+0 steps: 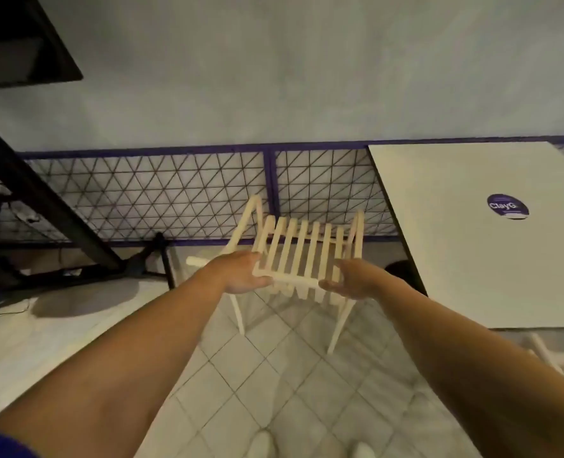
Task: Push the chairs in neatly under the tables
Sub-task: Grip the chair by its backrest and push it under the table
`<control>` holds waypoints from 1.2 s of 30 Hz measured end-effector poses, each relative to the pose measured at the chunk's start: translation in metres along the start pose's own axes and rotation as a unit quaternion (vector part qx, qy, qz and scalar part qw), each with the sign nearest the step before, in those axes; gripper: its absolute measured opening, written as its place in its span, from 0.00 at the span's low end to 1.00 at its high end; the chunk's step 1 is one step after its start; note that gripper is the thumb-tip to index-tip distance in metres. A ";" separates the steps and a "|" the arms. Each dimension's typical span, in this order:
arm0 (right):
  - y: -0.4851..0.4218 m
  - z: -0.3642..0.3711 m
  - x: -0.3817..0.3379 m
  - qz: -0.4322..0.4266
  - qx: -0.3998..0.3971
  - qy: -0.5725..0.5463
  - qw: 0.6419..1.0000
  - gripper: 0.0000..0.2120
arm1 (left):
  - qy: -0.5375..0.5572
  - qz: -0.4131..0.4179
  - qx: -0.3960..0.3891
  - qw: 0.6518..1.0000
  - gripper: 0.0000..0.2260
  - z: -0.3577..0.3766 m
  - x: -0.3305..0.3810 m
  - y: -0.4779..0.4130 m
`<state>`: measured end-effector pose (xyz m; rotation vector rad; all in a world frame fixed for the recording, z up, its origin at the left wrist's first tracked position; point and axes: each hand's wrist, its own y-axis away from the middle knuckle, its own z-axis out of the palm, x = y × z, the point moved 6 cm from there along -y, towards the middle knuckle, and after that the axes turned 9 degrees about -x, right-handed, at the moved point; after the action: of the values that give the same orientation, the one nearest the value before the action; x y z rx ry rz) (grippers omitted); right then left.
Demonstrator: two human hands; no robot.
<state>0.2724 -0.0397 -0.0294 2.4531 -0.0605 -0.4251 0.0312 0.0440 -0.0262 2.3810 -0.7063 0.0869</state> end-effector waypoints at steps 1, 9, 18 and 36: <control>-0.002 0.004 -0.001 0.006 -0.003 -0.004 1.000 0.40 | 0.006 0.000 -0.007 1.000 0.38 0.003 -0.002 0.000; -0.020 0.024 -0.019 0.041 -0.001 -0.017 0.999 0.38 | 0.033 0.003 -0.025 0.999 0.34 0.011 -0.026 -0.010; -0.047 0.044 -0.026 0.048 -0.011 -0.075 0.996 0.28 | -0.009 0.026 -0.062 0.998 0.34 0.017 -0.037 -0.029; -0.150 0.064 0.006 0.053 -0.145 -0.006 0.988 0.27 | -0.072 -0.004 -0.123 0.990 0.27 0.055 -0.091 -0.134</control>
<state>0.2491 0.0408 -0.1689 2.1510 -0.1251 -0.3748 0.0160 0.1397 -0.1669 2.1677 -0.7282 -0.1676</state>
